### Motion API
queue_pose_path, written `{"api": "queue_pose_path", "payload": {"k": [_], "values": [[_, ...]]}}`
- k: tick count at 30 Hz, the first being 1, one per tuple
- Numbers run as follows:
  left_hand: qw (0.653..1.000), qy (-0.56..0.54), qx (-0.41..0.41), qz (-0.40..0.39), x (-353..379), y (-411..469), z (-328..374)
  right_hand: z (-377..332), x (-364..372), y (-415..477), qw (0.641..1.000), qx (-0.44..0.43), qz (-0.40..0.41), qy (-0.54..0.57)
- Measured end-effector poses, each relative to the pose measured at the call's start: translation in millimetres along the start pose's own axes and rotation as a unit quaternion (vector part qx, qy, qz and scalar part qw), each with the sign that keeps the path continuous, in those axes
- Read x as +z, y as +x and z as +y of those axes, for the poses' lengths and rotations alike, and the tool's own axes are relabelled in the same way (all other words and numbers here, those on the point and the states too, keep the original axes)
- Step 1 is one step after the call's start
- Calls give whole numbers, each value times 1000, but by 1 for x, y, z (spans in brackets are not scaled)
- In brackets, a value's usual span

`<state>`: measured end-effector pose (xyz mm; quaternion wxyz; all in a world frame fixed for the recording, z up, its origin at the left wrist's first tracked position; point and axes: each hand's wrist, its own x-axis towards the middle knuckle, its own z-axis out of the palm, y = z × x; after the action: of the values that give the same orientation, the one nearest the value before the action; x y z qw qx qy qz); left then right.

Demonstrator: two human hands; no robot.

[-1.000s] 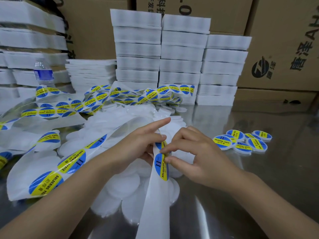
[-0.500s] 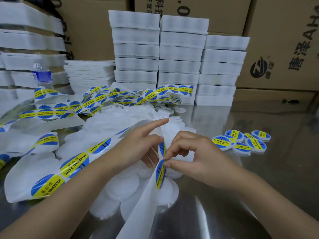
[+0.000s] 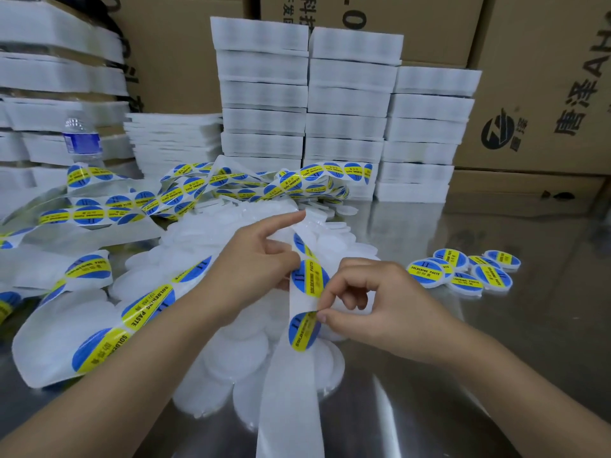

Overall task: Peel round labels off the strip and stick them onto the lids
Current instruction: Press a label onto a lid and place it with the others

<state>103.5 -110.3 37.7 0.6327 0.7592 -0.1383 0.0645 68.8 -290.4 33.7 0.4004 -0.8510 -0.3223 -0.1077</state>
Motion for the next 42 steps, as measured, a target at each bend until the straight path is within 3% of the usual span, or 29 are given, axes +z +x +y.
{"api": "queue_pose_path", "payload": {"k": [7,12,14,16,18,20,23,25,28,34,39,42], "values": [[970,-132,-93,184,-8,14,4,1,-9,0,1000,3,13,15],[963,-76,-60,251,-15,17,-7,9,-18,7,982,53,100,149],[967,-76,-37,242,-15,15,-7,19,-25,13,969,121,166,140],[972,-67,-27,223,-14,13,-5,29,-32,16,962,188,182,78],[976,-63,-42,205,-12,12,-4,37,-38,15,961,250,122,0],[978,-61,-58,192,-10,10,-3,40,-42,10,952,299,12,-67],[973,-99,-61,200,-8,9,-1,41,-34,4,937,297,-119,-143],[970,-115,-65,204,-9,10,0,42,-27,3,934,275,-143,-180],[976,-105,-66,182,-11,10,0,43,-24,5,938,257,-113,-204],[994,-69,-29,82,-5,2,0,42,-38,7,946,290,-26,-142],[1000,-20,-11,-15,2,-4,-1,34,-33,13,970,230,64,49],[999,5,-9,-51,5,-6,-3,28,-25,15,965,200,91,141]]}}
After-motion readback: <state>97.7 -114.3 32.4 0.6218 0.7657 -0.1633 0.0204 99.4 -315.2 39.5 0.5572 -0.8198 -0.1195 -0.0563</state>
